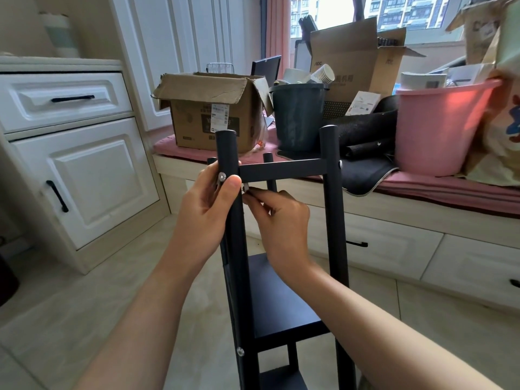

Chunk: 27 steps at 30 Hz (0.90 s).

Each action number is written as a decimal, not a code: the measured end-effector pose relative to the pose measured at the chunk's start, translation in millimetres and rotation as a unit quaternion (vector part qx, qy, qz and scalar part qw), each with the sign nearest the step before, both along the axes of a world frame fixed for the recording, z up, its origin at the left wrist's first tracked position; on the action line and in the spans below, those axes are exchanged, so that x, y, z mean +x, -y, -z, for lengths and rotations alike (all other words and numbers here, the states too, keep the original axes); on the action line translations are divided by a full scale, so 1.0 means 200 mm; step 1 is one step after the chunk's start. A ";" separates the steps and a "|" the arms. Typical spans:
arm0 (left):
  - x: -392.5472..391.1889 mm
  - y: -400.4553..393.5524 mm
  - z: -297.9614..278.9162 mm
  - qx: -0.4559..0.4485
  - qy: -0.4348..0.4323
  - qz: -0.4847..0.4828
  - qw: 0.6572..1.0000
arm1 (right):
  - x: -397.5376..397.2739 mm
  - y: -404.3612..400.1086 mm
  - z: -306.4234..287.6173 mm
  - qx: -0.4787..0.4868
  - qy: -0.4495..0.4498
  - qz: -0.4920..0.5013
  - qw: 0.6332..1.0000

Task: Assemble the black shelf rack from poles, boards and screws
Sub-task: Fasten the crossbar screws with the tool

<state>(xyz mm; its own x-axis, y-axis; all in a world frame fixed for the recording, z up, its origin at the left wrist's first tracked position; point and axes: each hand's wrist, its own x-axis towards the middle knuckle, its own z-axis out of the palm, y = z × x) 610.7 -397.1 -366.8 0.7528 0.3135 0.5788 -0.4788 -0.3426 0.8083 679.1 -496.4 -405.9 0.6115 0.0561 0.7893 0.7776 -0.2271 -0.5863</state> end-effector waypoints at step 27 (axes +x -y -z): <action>0.00 0.00 -0.01 0.001 -0.013 -0.015 1.000 | -0.05 0.07 -0.01 -0.064 -0.029 0.008 0.997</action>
<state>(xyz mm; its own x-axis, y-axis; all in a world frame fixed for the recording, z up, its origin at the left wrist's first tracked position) 609.8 -396.4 -365.0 0.7582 0.3350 0.5594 -0.4466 -0.3582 0.8199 669.6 -509.5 -404.7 0.6574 0.1440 0.7396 0.7390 -0.3151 -0.5955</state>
